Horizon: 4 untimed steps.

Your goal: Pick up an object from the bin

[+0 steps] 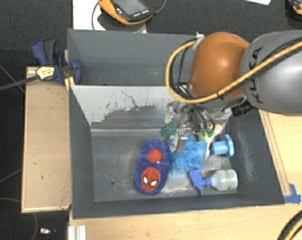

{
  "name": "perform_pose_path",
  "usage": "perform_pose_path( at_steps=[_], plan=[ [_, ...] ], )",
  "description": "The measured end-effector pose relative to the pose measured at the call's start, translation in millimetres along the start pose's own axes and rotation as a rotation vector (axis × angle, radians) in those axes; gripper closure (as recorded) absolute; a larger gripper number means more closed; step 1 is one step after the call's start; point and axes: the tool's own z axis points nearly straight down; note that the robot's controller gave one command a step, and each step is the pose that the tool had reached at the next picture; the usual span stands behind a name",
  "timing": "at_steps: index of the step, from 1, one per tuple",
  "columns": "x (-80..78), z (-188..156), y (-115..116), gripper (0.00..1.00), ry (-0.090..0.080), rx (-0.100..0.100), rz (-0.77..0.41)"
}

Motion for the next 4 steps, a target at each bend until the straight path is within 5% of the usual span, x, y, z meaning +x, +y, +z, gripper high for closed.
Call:
perform_pose_path(
  at_steps=[1, 2, 3, 4],
  plan=[
    [-1.4, -4.8, -0.4, 0.00, -0.008, -0.001, 0.002],
    [7.3, 51.7, 0.1, 0.00, -0.012, -0.002, 0.076],
    [-6.7, 119.1, 17.9, 1.00, -0.025, -0.003, -0.053],
    [-6.7, 119.1, 17.9, 1.00, -0.025, -0.003, -0.051]
  ],
)
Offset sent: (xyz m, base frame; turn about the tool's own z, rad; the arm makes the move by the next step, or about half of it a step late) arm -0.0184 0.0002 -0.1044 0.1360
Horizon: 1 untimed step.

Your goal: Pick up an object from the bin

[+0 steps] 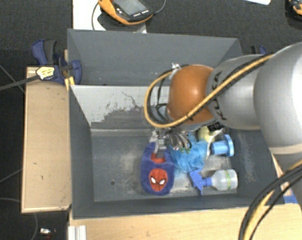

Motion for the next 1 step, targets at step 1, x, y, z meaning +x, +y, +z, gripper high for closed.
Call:
perform_pose_path(
  at_steps=[1],
  plan=[
    [-3.4, -8.0, -7.2, 1.00, 0.001, 0.000, -0.227]
  ],
)
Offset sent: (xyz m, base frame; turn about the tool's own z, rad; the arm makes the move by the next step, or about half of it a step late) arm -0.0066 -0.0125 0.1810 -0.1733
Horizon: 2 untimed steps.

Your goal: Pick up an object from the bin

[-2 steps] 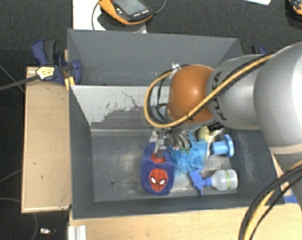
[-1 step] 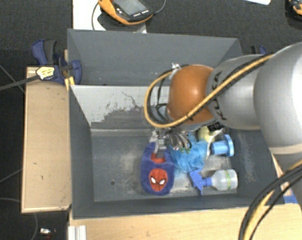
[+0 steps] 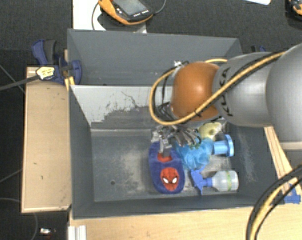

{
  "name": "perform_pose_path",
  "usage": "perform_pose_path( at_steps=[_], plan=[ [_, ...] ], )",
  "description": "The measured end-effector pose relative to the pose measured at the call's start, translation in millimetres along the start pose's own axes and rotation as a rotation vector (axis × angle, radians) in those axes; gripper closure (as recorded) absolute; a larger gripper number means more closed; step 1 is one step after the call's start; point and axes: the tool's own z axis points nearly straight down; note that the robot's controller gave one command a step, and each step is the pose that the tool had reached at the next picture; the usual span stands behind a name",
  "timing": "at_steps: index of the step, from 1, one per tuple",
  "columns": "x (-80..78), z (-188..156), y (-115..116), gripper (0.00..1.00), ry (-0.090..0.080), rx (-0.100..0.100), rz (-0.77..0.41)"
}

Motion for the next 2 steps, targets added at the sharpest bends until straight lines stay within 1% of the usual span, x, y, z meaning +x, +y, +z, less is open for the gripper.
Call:
perform_pose_path(
  at_steps=[1, 2],
  plan=[
    [3.6, -63.1, -2.9, 1.00, 0.003, -0.001, -0.149],
    [18.4, -126.2, -3.0, 1.00, 0.004, -0.001, -0.145]
  ],
)
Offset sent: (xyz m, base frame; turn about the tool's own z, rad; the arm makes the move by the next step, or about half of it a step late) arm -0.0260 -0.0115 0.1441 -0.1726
